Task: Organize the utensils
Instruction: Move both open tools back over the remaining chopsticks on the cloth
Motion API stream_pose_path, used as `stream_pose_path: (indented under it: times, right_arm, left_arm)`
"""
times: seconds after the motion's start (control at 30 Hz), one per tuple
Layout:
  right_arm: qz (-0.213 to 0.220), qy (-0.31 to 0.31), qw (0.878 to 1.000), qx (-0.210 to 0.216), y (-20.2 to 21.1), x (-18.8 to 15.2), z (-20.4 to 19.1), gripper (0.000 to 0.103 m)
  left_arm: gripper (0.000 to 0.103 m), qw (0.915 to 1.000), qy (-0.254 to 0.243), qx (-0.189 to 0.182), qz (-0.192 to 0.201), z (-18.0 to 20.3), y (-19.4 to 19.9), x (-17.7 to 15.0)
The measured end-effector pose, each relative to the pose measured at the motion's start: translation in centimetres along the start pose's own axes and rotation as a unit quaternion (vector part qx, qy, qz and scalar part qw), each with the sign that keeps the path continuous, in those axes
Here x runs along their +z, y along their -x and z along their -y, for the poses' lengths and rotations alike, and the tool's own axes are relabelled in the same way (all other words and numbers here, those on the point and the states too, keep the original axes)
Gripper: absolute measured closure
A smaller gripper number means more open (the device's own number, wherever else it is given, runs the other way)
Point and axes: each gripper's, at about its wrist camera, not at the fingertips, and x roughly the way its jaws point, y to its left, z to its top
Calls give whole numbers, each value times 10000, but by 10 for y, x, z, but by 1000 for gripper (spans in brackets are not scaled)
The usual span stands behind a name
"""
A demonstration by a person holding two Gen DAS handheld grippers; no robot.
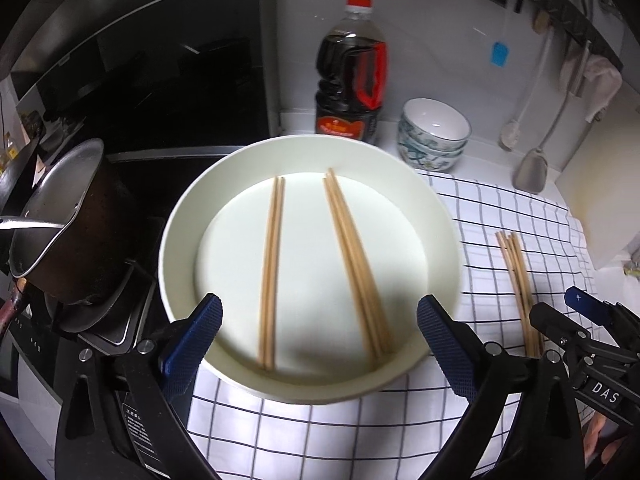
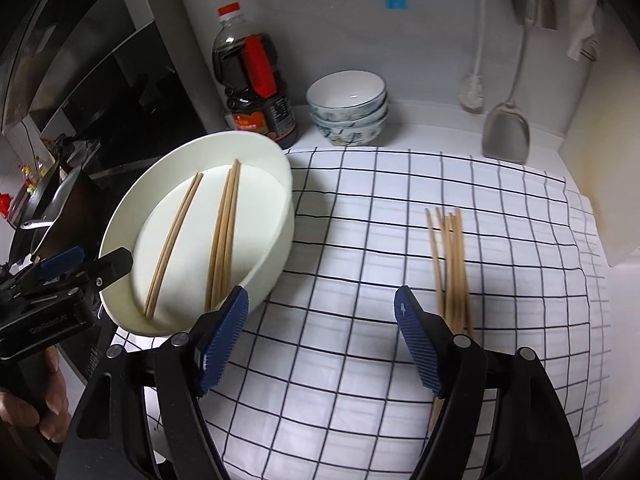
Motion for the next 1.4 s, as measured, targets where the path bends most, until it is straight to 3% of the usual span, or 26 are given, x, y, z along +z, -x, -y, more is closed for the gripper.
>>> stream_pose_path:
  times: [0.73, 1.4]
  right_arm:
    - [208, -431, 9984, -305, 38, -30, 70, 30]
    - [-25, -940, 9939, -576, 28, -56, 145, 30]
  left_arm:
    - [7, 9975, -605, -350, -117, 85, 4, -17]
    - [7, 9920, -1020, -523, -531, 160, -33, -31]
